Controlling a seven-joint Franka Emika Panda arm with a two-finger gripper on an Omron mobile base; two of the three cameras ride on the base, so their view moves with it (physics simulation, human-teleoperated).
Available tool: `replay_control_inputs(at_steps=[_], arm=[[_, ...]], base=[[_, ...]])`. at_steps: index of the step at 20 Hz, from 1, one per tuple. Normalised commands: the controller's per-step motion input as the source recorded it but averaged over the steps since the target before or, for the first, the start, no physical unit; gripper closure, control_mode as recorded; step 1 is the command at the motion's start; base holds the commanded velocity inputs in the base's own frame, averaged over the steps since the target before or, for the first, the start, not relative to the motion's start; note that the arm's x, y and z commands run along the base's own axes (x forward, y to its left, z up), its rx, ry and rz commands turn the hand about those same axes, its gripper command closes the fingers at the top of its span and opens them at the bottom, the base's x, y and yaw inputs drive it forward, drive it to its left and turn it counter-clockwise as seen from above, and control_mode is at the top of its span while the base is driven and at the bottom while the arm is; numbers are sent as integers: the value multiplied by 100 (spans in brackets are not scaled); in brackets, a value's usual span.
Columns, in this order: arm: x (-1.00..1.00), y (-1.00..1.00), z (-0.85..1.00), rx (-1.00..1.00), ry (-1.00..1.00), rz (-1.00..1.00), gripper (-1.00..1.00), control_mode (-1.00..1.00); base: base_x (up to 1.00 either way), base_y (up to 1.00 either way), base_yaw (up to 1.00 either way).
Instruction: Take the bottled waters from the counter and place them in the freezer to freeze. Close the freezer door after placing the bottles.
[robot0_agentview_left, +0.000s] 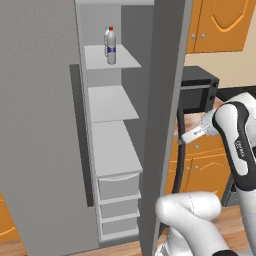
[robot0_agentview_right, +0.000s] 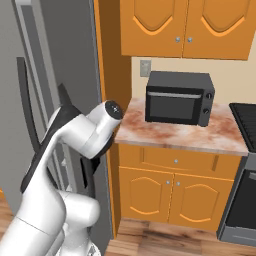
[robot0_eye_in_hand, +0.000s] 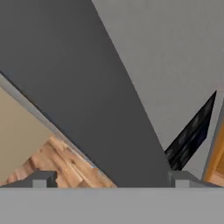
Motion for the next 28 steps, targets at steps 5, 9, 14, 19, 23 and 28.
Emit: replay_control_inputs(at_steps=[5,9,14,19,23,28], arm=[[13,60,-20,0,8,6,-100,-100],[6,69,-21,0,4,3,-100,-100],[16,58,-15,0,0,0,-100,-100],[27,47,-7,-1,-2,0,-100,-100],[33,29,0,-2,-5,0,-100,-100],[41,14,0,-1,-4,0,-100,-100]], base=[[0,0,0],[0,0,0],[0,0,0],[0,0,0],[0,0,0],[0,0,0]])
